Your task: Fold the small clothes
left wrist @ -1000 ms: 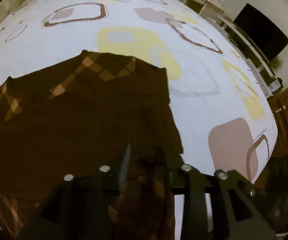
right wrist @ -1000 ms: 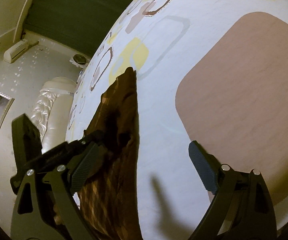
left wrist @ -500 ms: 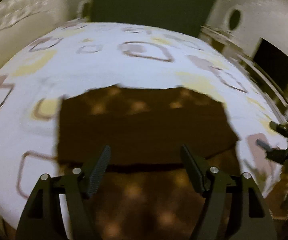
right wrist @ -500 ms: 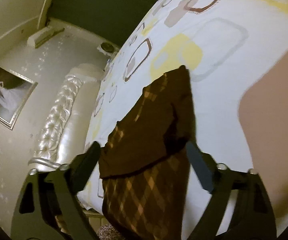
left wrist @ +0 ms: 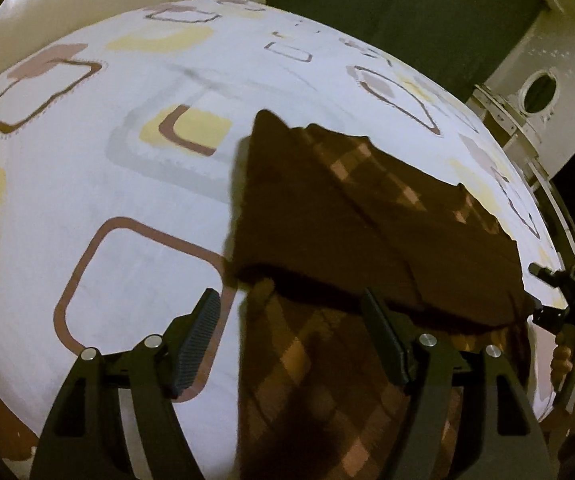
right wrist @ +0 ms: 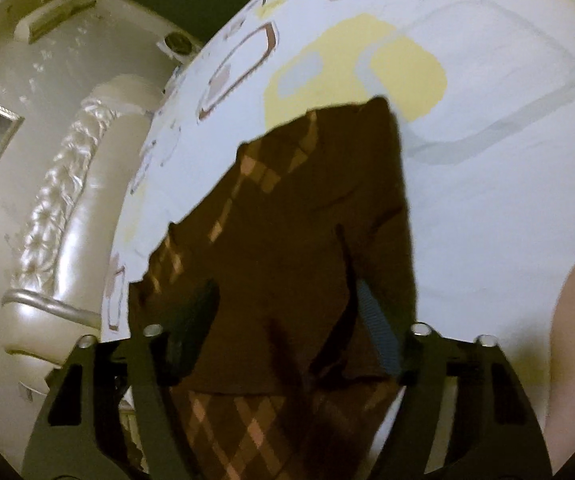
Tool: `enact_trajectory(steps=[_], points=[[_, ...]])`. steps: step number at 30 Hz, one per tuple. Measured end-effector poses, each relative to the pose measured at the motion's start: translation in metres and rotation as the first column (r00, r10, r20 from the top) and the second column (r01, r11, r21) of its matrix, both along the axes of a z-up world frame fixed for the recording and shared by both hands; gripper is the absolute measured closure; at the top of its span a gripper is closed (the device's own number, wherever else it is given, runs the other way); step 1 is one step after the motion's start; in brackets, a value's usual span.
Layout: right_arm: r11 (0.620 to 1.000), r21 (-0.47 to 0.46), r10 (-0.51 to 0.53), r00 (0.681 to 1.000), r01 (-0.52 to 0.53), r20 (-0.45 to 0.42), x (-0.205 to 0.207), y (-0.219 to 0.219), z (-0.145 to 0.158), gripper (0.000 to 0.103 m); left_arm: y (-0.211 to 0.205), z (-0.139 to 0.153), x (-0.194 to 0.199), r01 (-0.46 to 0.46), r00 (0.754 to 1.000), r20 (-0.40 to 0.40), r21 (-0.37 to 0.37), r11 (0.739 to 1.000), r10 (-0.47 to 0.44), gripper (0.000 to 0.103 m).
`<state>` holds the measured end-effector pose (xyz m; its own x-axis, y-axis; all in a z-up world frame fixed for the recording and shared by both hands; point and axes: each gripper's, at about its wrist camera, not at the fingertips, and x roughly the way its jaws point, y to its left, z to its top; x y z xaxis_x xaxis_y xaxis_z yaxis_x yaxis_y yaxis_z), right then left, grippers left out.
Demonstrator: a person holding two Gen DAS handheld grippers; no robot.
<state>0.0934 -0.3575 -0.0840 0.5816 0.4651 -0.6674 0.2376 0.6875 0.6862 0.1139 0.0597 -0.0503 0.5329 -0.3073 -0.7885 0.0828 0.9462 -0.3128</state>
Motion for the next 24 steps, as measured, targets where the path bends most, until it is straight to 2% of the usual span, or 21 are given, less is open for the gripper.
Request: enact_trajectory(steps=[1,3,6,11,14,16,18,21,22,24], points=[[1.000,-0.014,0.006,1.000,-0.006,-0.010,0.002,0.003,-0.002,0.055,0.002,-0.002,0.001,-0.003,1.000,-0.003,-0.001,1.000,0.003,0.031],[1.000,-0.021,0.022,0.999,-0.023,-0.032,0.005,0.006,-0.005,0.082,0.003,-0.005,0.003,-0.012,1.000,-0.012,0.002,1.000,0.012,0.031],[0.998,-0.043,0.038,0.999,-0.039,-0.017,0.007,0.007,0.001,0.096,0.008,-0.008,0.009,-0.040,0.999,-0.026,-0.018,0.999,0.040,0.031],[0.998,-0.066,0.001,0.995,0.006,0.104,0.001,-0.007,0.028,0.096,0.010,-0.016,0.017,-0.075,0.996,-0.049,-0.011,0.997,0.074,0.031],[0.992,-0.123,-0.022,0.997,0.032,0.077,-0.002,-0.017,0.015,0.097,0.011,-0.019,0.022,-0.090,0.995,-0.054,-0.004,0.996,0.089,0.031],[0.995,-0.097,-0.035,0.999,0.038,0.025,-0.001,-0.023,-0.006,0.097,0.010,-0.020,0.025,-0.097,0.994,-0.053,0.007,0.995,0.097,0.031],[0.998,-0.054,-0.030,0.999,0.031,0.013,-0.003,-0.026,-0.020,0.096,0.008,-0.020,0.026,-0.091,0.994,-0.055,0.027,0.996,0.092,0.031],[0.999,0.002,-0.038,0.999,0.038,0.030,-0.007,-0.033,-0.016,0.086,0.008,-0.014,0.019,-0.071,0.996,-0.056,0.049,0.996,0.074,0.031],[0.999,-0.009,-0.037,0.998,0.037,0.045,-0.008,-0.035,-0.009,0.084,0.010,-0.009,0.013,-0.076,0.996,-0.048,0.055,0.996,0.078,0.031],[0.997,-0.063,-0.033,0.995,0.039,0.098,-0.009,-0.040,0.009,0.071,0.012,0.003,0.002,-0.071,0.997,-0.021,0.066,0.995,0.073,0.031]])
